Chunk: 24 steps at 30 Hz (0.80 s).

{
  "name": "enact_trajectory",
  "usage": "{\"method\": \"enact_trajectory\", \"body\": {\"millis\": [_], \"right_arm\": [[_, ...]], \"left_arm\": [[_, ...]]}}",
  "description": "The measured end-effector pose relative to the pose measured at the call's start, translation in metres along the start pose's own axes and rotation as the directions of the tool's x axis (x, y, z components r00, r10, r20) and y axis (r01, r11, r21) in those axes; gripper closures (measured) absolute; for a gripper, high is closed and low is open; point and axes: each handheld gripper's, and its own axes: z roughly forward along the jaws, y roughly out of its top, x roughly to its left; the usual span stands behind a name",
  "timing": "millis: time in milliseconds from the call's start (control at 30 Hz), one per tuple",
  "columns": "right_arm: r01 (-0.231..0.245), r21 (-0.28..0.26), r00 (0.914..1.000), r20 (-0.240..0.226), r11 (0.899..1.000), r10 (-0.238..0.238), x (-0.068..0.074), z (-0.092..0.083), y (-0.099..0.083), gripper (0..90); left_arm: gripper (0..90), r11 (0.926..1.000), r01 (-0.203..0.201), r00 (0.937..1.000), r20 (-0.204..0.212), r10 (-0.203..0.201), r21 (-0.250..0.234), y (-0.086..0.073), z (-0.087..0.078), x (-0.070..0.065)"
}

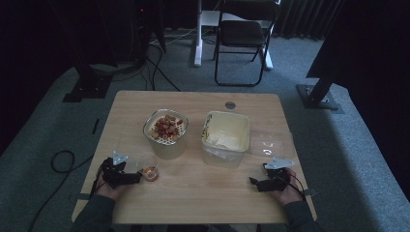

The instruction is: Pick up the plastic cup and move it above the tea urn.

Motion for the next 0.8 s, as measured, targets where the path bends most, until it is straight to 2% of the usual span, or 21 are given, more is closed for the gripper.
{"method": "enact_trajectory", "body": {"millis": [33,233,300,333,433,500,633,667,700,733,767,800], "right_arm": [[-0.001,-0.009,1.0000,0.000,1.000,0.001,0.000,-0.001,0.000,19.6],[-0.013,-0.015,0.9998,0.011,1.000,0.013,0.000,-0.001,0.001,25.3],[-0.027,0.000,0.9990,0.036,1.000,0.027,0.001,-0.002,0.003,32.1],[-0.042,0.030,0.9980,0.049,0.999,0.041,0.004,-0.004,0.007,44.1],[-0.024,0.046,0.9980,0.060,0.999,0.022,0.009,-0.005,0.010,48.8],[0.007,0.059,0.9975,0.069,0.998,-0.011,0.016,-0.007,0.014,50.7],[0.010,-0.004,0.9973,0.072,1.000,-0.009,0.020,-0.020,0.023,54.2],[0.010,-0.004,0.9973,0.072,1.000,-0.009,0.020,-0.020,0.023,54.2],[-0.008,-0.044,0.9959,0.089,0.999,0.012,0.019,-0.029,0.026,55.4],[-0.008,-0.044,0.9959,0.089,0.999,0.012,0.019,-0.029,0.026,55.4],[-0.014,-0.084,0.9935,0.112,0.996,0.023,0.017,-0.041,0.030,55.9],[-0.014,-0.084,0.9935,0.112,0.996,0.023,0.017,-0.041,0.030,55.9]], "left_arm": [[2.2,1.0000,0.000,1.0000,-0.001,0.000,0.000,0.000,0.000,0.000],[2.3,1.0000,0.001,1.0000,-0.001,-0.001,-0.001,0.000,0.000,0.000],[2.4,1.0000,0.001,1.0000,-0.001,-0.001,-0.001,0.000,0.000,0.000],[2.4,1.0000,0.001,1.0000,-0.001,-0.001,-0.001,0.000,0.000,0.000],[2.3,1.0000,0.001,1.0000,-0.001,-0.001,0.000,0.000,0.000,0.000],[2.4,1.0000,0.002,1.0000,-0.002,-0.002,-0.001,0.000,0.000,0.000],[2.7,1.0000,0.008,0.9999,-0.009,-0.008,-0.003,0.001,0.001,0.001],[2.7,1.0000,0.008,0.9999,-0.009,-0.008,-0.003,0.001,0.001,0.001],[2.7,1.0000,0.009,0.9999,-0.011,-0.009,-0.003,0.002,0.001,0.001],[2.7,0.9999,0.010,0.9999,-0.012,-0.010,-0.004,0.002,0.002,0.002],[2.7,1.0000,0.005,1.0000,-0.007,-0.005,-0.004,0.002,0.002,0.003],[2.7,1.0000,0.005,1.0000,-0.007,-0.005,-0.004,0.002,0.002,0.003]]}}
